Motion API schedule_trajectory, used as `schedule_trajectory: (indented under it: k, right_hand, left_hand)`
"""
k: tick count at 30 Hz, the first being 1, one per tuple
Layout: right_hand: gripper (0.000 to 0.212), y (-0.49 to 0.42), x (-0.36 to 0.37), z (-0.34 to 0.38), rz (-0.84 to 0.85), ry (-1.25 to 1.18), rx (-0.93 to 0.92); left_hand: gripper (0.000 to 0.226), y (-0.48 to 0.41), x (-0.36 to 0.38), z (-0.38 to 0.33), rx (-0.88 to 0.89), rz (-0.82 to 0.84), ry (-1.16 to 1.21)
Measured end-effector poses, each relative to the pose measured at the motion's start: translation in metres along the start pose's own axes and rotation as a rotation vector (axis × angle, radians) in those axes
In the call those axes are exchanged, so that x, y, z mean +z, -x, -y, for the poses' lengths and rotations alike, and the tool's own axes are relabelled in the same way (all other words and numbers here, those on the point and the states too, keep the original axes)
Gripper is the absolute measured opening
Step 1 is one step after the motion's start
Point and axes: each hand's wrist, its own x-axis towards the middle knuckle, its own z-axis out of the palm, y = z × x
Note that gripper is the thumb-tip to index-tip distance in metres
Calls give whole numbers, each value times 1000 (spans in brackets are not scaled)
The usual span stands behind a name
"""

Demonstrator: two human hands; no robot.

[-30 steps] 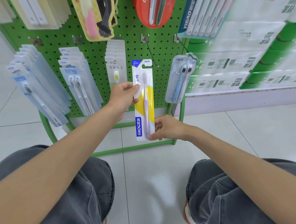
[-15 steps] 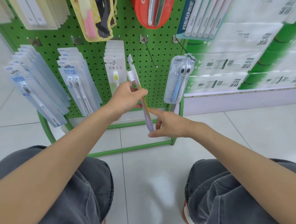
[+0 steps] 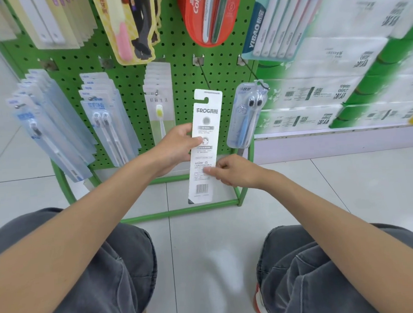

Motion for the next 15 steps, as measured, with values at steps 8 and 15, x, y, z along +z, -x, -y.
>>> schedule_trajectory:
  k: [8, 15]
  right_hand:
    - [39, 0, -33, 14, -265, -245, -60]
    - [34, 4, -51, 27, -460, -456, -77]
  left_hand:
    - [31, 0, 2, 3, -75, 86, -86]
    - [36, 0, 4, 6, -117, 160, -134]
